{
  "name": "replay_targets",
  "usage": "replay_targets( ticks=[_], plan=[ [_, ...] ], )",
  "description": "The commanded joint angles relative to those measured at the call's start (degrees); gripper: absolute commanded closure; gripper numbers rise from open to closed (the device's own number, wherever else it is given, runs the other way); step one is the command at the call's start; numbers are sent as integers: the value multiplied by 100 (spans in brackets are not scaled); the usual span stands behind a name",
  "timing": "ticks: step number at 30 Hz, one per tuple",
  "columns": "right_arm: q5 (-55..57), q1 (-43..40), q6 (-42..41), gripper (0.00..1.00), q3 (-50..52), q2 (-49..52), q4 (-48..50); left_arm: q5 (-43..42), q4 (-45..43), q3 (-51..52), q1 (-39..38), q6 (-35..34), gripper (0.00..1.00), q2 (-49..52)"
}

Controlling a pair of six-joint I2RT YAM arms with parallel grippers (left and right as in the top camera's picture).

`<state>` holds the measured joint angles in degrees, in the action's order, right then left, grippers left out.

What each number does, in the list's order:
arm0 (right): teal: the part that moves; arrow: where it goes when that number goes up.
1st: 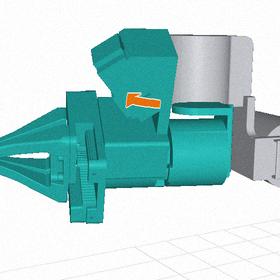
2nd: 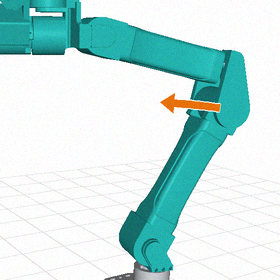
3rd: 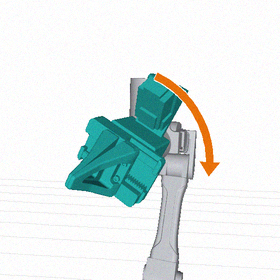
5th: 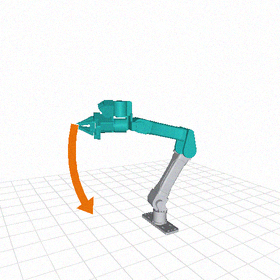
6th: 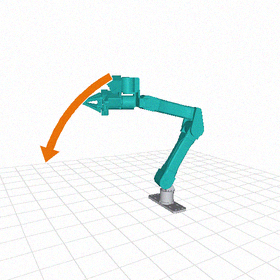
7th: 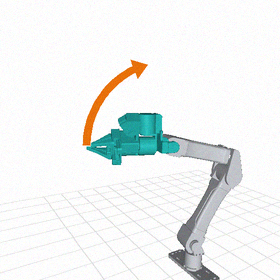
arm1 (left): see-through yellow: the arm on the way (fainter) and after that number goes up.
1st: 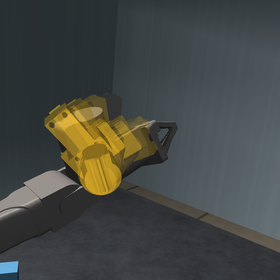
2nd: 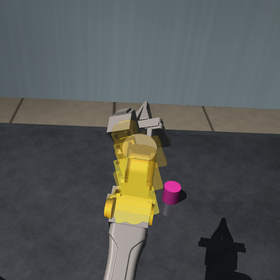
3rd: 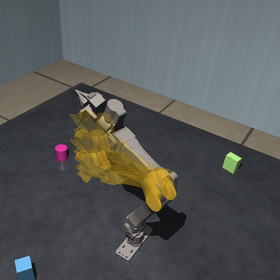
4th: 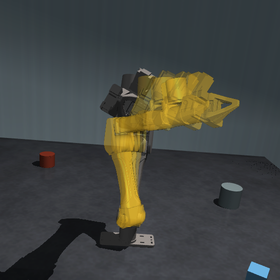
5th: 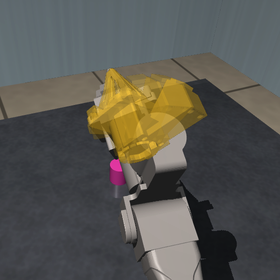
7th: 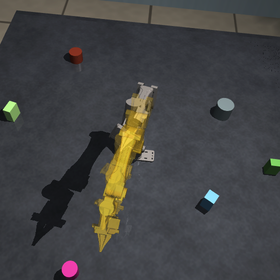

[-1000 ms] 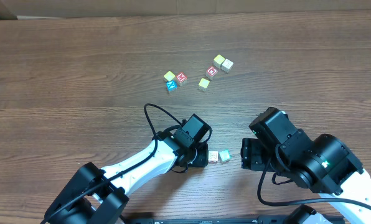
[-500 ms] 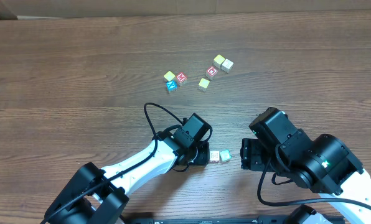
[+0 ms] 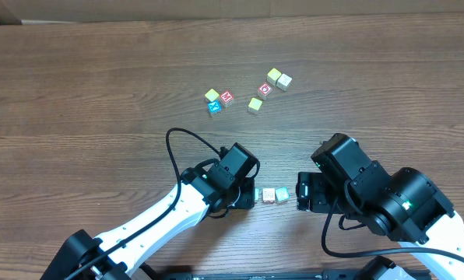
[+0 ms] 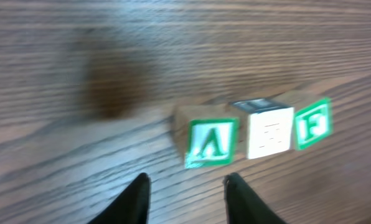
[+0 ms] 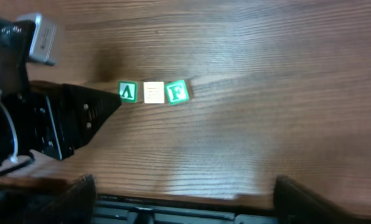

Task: Flip 3 blocks
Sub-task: 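Open the left gripper and bring the right gripper to the row's right end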

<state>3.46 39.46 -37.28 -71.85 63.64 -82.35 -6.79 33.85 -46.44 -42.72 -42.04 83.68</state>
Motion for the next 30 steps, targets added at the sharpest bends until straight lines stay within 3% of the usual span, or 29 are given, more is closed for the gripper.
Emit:
replay_targets(
  ticks=[1,2,3,8,17,26,30],
  plan=[
    [87,4,101,78,13,-63,55,352,245,-28,7,-15,72,-153],
    [92,4,162,90,13,-55,83,428,361,-28,9,-17,72,-153],
    [105,4,170,96,13,-39,98,522,494,-28,9,-17,73,-153],
    [197,4,170,96,214,133,330,704,807,-28,11,-20,76,-153],
    [205,4,170,96,1591,503,1751,743,708,-28,151,-20,77,-151],
    [398,4,168,96,2090,1263,2691,737,367,-26,151,-22,72,-144],
    [431,4,-7,96,2210,1742,3032,743,361,-26,151,-50,76,-144]
  ],
)
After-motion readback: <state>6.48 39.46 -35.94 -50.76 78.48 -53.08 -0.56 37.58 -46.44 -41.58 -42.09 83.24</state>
